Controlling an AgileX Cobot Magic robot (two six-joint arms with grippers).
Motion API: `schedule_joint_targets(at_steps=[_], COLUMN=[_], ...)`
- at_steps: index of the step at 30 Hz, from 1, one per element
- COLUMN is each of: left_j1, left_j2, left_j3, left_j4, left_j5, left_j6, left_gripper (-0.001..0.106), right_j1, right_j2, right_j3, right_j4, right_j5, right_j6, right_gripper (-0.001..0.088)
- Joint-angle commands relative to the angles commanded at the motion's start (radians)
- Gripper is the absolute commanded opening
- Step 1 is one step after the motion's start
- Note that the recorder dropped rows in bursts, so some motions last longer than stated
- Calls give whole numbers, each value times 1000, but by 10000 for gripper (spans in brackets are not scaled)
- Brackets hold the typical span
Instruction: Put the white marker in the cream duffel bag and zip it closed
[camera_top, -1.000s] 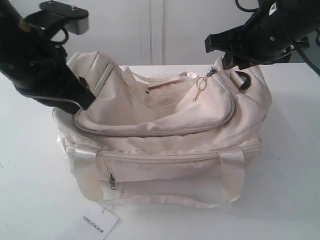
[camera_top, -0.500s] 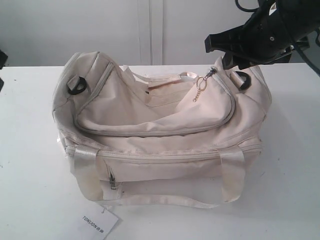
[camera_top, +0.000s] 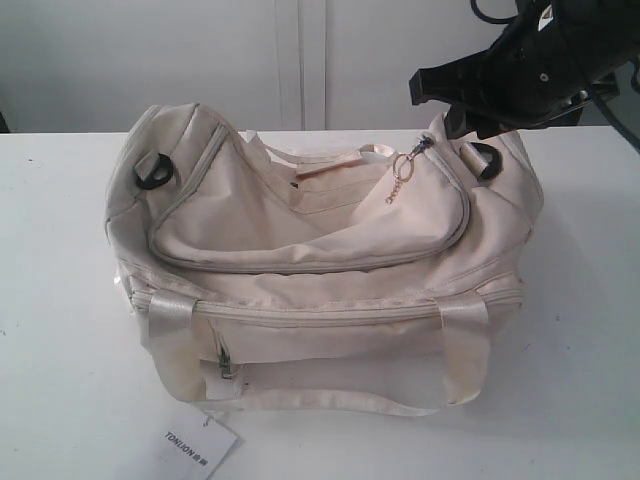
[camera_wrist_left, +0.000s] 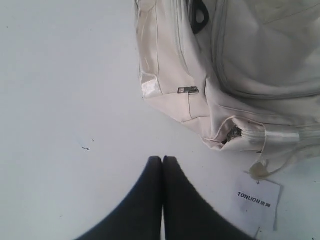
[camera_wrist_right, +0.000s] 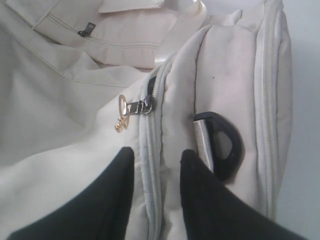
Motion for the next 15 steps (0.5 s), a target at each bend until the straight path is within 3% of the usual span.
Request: schedule_joint_targets(at_steps=[7,15], left_j1=[0,0], left_j2=[-141,-154], left_j3=[53,53], left_j4=[0,0], left_j5=[62,82], left_j6=[0,0], left_gripper=[0,0], right_j1=[0,0], right_j2=[0,0], right_j3=[0,0], right_j4=[0,2], right_j5=[0,0], right_j6=[0,0], right_gripper=[311,311])
